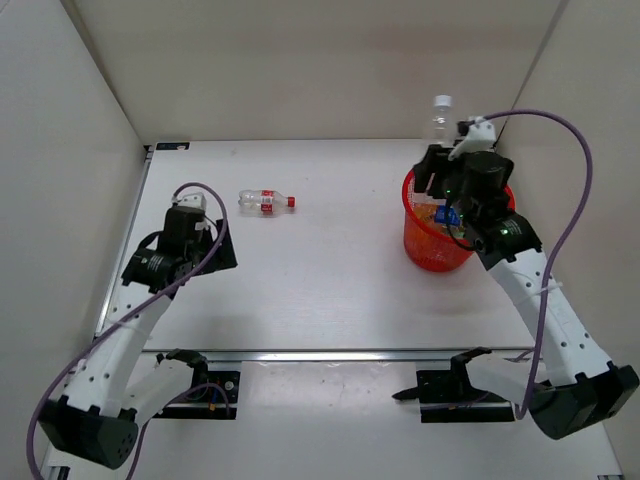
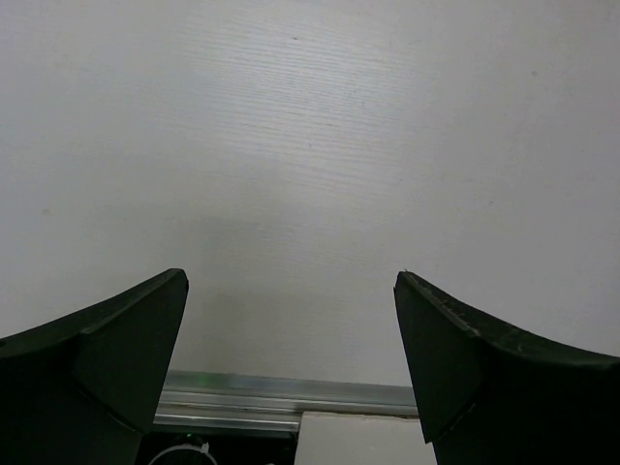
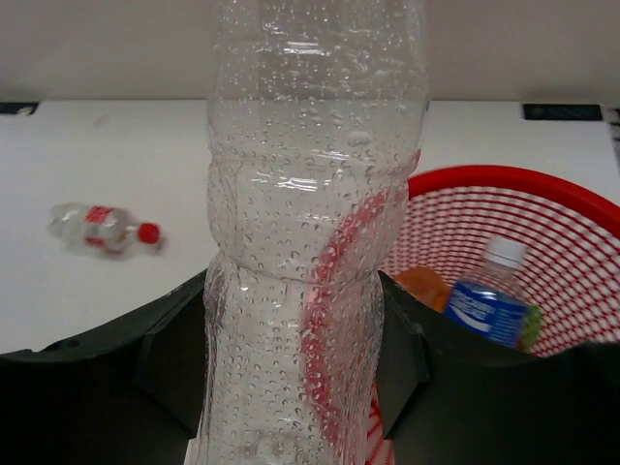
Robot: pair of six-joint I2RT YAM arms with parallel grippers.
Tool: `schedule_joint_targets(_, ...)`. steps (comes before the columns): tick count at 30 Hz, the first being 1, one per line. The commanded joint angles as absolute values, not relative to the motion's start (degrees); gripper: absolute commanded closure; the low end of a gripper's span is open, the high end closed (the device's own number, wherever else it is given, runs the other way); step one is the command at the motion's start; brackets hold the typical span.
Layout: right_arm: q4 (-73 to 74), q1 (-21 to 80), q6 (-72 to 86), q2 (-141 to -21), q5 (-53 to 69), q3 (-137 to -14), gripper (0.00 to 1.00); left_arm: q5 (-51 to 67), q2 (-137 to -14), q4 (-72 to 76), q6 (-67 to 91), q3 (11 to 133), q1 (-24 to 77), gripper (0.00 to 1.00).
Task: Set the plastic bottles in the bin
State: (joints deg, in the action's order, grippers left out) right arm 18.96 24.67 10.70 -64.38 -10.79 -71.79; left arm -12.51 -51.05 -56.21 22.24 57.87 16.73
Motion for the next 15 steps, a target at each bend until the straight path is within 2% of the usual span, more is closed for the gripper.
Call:
schedule_joint_targets(1, 21.09, 14.9, 10.54, -63.29, -7.4, -68.04, 0.72, -5.11, -55.27, -48.44, 21.45, 56.86, 16.43, 0.01)
schedule_joint_targets(6, 18.28, 0.38, 11.86, -61.35, 4.46, -61.36, 0.68, 4.19, -68.95, -38.68, 17.95, 62.46, 16.08, 0.03)
schedule_joint_targets(9, 19.86, -1.85, 10.38, -62.31, 5.19, -61.17, 0.43, 4.31, -79.41, -38.58, 13.73, 71.7, 16.79, 0.01)
schedule_joint_targets(11, 20.91, -1.67, 8.53, -63.1, 4.4, -61.69, 0.2, 7.8, -85.15, -38.32, 11.43, 79.07, 14.95, 0.01)
schedule_joint_targets(12, 21.18, -1.84, 8.0, -63.19, 3.87, -62.05, 0.17, 8.69, -88.91, -38.93, 9.95, 81.54, 14.16, 0.02)
schedule_joint_targets(13, 21.62, -1.93, 7.65, -63.37, 4.3, -62.66, 0.08, 8.53, -92.25, -39.28, 8.63, 85.39, 13.63, 0.01)
schedule_joint_targets(14, 22.4, -2.63, 7.21, -63.63, 4.83, -63.36, 0.04, 8.0, -93.42, -39.2, 7.83, 88.47, 13.62, 0.01)
schedule_joint_targets(15, 24.07, -3.68, 6.95, -63.89, 5.88, -65.46, 0.04, 8.0, -96.21, -39.63, 5.73, 90.07, 13.45, 0.02)
